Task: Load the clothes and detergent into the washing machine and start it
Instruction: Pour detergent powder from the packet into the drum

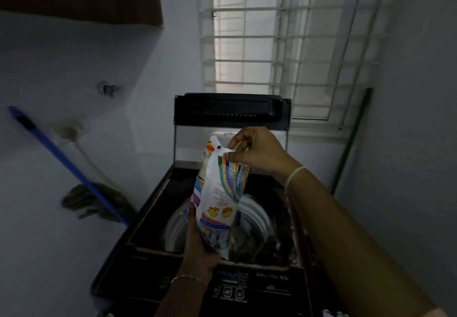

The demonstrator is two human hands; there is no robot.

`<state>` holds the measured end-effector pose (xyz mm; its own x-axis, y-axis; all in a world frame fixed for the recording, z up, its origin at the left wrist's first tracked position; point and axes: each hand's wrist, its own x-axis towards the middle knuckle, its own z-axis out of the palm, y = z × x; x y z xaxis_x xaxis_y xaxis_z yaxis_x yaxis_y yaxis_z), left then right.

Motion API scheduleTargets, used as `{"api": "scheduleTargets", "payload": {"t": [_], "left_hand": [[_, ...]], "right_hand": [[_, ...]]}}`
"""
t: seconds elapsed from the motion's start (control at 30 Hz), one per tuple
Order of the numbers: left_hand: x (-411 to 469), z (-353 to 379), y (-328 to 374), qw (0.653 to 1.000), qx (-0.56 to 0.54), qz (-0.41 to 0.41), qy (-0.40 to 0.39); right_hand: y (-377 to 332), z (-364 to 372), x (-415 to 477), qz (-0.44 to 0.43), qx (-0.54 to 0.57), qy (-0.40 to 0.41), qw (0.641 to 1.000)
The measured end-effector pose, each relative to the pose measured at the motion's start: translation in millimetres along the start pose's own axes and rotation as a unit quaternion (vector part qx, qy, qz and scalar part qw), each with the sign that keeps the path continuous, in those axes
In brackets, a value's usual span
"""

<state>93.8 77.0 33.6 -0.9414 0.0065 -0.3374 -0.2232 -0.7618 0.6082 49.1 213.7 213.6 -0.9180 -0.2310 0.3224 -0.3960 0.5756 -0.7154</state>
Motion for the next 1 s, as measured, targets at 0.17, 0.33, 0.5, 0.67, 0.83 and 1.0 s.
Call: {"api": "scheduleTargets", "payload": {"t": [0.17, 0.33, 0.5, 0.67, 0.83, 1.0], "left_hand": [[43, 14, 0, 0.986, 0.067, -0.156, -0.006], [71, -6, 3, 0.989, 0.044, -0.142, 0.007], [99, -15, 10, 0.992, 0.023, -0.124, -0.031], [130, -34, 16, 0.988, 0.038, -0.141, -0.044], [148, -42, 18, 0.968, -0.035, -0.240, -0.068], [160, -47, 9, 0.966, 0.005, -0.249, -0.069]], "right_hand": [[25, -11, 4, 0.068, -0.164, -0.051, 0.983], [56, 1, 19, 0.118, -0.055, -0.123, 0.984], [84, 13, 29, 0.122, 0.056, 0.003, 0.991], [112, 35, 26, 0.126, 0.133, 0.051, 0.982], [116, 52, 14, 0.185, 0.160, -0.012, 0.970], [123, 60, 2, 0.246, 0.170, -0.005, 0.954]]}}
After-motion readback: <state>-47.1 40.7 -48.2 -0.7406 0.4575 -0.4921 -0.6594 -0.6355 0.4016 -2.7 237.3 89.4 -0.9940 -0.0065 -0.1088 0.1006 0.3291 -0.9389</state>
